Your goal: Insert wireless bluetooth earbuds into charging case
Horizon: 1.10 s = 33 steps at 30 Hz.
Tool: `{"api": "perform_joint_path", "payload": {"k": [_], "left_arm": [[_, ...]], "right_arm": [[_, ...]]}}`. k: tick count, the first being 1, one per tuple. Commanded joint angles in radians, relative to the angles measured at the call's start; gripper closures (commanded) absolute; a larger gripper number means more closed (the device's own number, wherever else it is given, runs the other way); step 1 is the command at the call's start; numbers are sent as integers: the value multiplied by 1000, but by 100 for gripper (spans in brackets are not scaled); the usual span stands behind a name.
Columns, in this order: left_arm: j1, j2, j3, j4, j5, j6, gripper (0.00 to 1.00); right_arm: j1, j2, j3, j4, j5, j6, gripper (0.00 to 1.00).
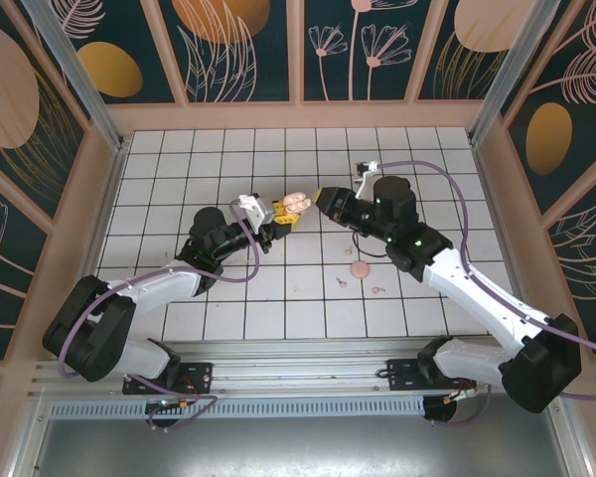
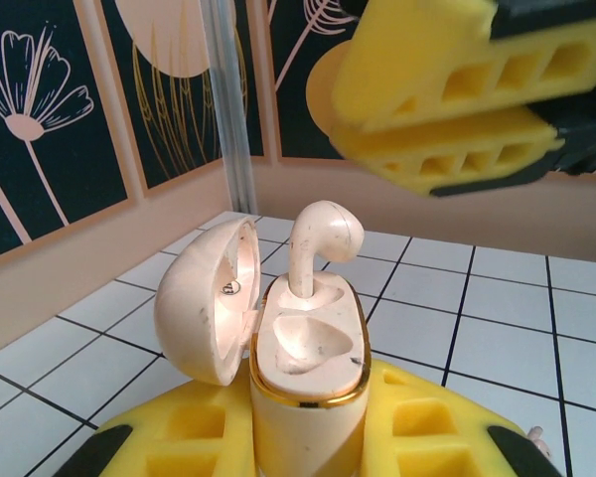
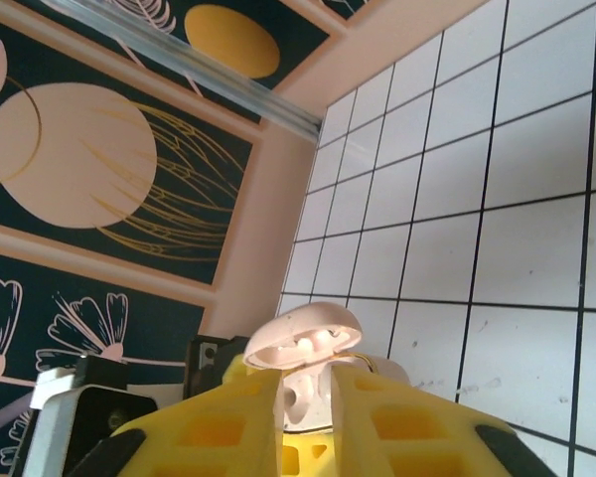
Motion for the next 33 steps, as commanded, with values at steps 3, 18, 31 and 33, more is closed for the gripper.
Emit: {"api": "perform_joint_path", "payload": {"k": [3,18,31,33], "left_arm": [[-7,-26,28,33,22,16,88],[-6,-25,34,29,27,13,89],[-7,-24,34,31,40,8,89],[-6,-24,35,31,42,9,89]], "right_arm": [[-3,19,-17,41,-61,20,84],[18,81,15,92,-111,22,88],[39,98,36,70,-109,18,86],[42,103,43,64,-107,15,85]]}}
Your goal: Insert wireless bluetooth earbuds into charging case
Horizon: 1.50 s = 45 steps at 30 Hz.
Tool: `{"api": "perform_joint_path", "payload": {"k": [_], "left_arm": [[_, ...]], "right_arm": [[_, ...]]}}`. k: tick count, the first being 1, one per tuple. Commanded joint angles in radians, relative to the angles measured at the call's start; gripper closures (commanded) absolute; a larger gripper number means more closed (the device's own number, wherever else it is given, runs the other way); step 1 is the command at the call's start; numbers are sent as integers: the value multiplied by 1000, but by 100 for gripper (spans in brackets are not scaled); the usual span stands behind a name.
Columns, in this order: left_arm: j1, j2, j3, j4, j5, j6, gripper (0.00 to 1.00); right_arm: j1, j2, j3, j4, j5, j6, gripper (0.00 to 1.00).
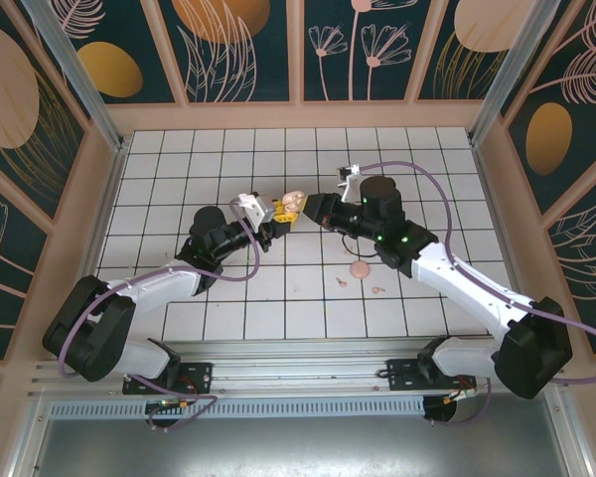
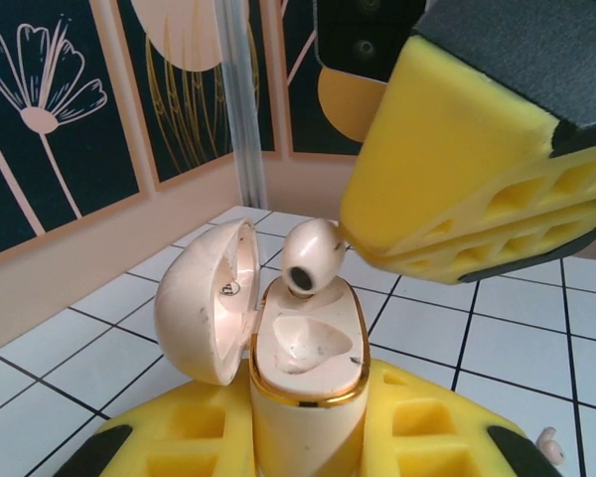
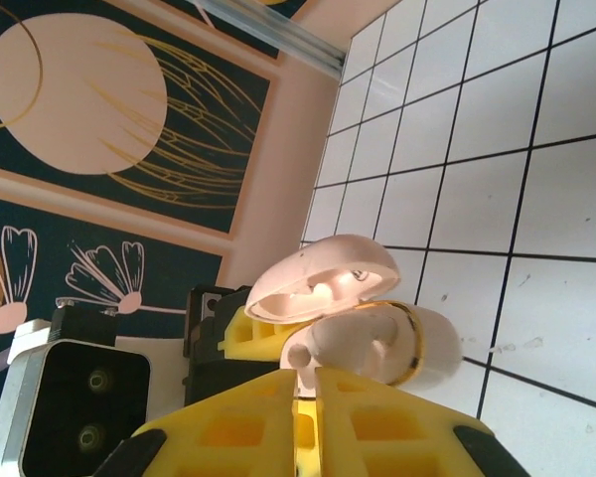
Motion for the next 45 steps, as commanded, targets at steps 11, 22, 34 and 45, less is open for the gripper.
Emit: {"api": "perform_joint_path", "payload": {"k": [11,22,34,45], "left_arm": [[-10,-25,26,39,56,11,89],[-9,-31,24,33,58,15,89],[-9,-36,26,26,63,20,89],[-10,-41,26,10,61,32,89]], "right_arm": [[1,-62,32,-68,22,-42,76],[-47,-73,74,-140,27,-74,71],[-49,-3,101,-92,-58,-96,75],[-47,42,118,-76,-116,-110,76]]}}
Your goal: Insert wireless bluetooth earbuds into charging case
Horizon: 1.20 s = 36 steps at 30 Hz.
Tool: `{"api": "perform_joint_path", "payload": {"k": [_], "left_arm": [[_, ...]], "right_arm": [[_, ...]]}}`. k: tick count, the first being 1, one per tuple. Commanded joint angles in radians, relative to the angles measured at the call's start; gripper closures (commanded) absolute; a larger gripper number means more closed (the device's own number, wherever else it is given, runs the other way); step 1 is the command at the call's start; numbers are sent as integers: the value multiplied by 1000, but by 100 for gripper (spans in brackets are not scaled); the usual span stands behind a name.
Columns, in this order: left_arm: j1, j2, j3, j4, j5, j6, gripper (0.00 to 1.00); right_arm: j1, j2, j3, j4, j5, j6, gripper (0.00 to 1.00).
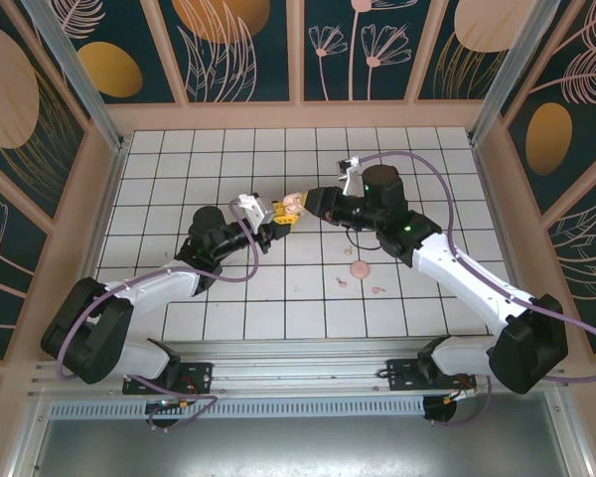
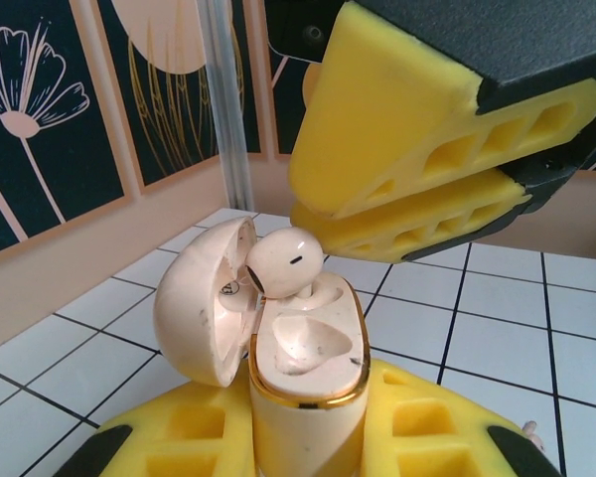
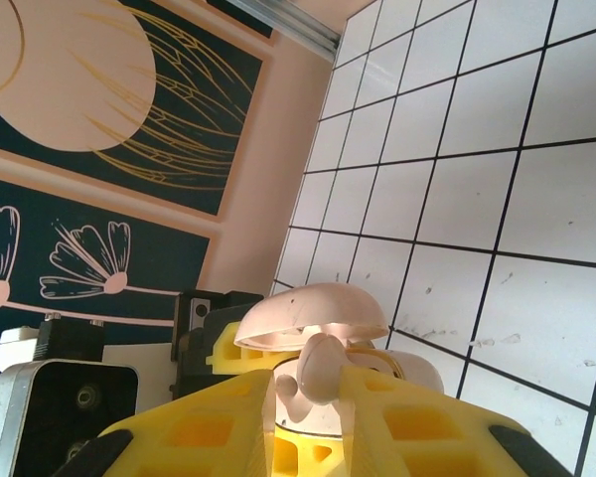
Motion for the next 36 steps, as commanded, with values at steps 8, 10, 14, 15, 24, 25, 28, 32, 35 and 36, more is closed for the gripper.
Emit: {"api": "perform_joint_path", "payload": {"k": [8,10,14,15,24,25,28,32,35,36], "left_arm": [[-9,-29,27,18,42,34,89],[-10,-29,29,12,47,40,89],[-8,-37,30,-3,69,54,89],[-9,-39,30,-6,77,54,89],[-9,-49,44,-46,120,75,89],[-10,-51,44,-51,120,75,89],[-9,-56,43,-57,123,78,89],[-9,-60,40,-60,125,78,88],[-10,-64,39,-64,129,81,88],[-10,-66,41,-68,130,82,88]], "right_arm": [[1,29,79,-62,-40,-102,75],[-1,40,97,-104,-57,-147,75],[-14,46,120,-169,-82,-226,75],[-18,45,123,-180,-88,-242,75],[-47,13,162,-227,-124,-452,74],[-52,0,159,-218,-133,-478,74],[-64,-34,153,-203,-162,-553,74],[-69,-64,158,-220,-184,-656,73],[-68,-86,165,-260,-196,-783,72],[-68,-96,164,-272,-196,-844,71]]}}
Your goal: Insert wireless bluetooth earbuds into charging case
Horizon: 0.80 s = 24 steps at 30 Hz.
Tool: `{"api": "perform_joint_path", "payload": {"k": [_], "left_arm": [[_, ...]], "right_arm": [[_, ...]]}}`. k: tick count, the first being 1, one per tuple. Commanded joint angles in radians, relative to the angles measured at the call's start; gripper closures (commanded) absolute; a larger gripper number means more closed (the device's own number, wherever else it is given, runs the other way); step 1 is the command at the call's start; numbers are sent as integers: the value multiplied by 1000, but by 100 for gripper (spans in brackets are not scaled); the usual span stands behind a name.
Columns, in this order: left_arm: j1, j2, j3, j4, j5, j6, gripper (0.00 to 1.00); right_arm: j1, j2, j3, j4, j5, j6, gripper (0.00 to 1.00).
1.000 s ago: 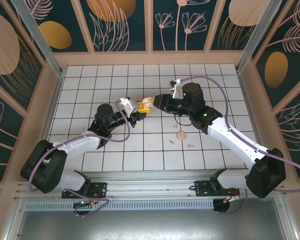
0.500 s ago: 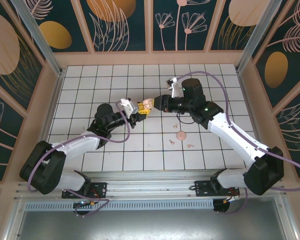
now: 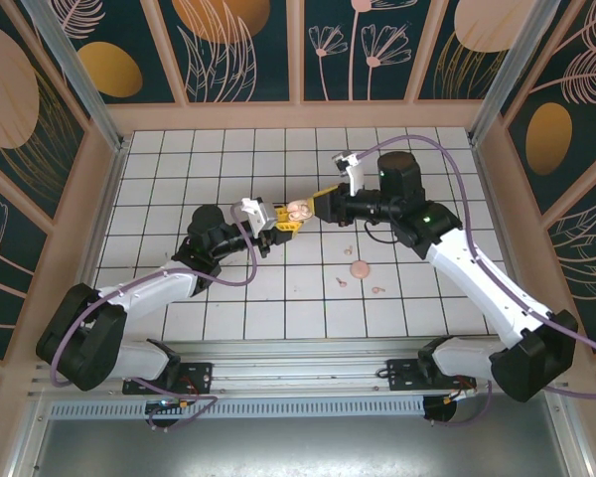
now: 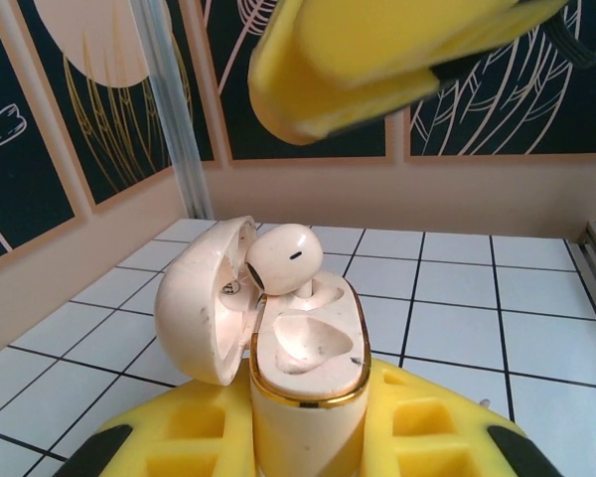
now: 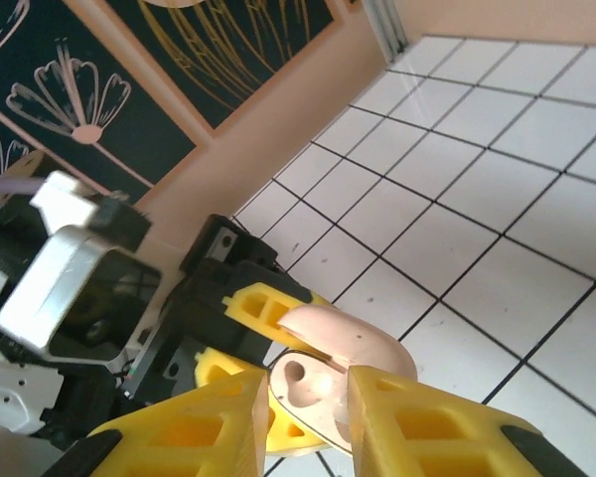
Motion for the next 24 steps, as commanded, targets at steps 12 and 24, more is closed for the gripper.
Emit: {"api": "perform_joint_path", "payload": {"k": [12,24], "left_arm": [[-4,-31,33,-15,41,34,88],[-3,-35,36,-25,46,41,89]], "right_arm": [[-4,-70,39,-215,-83,-863,70],[-4,4,33,-169,-66,-930,70]]}}
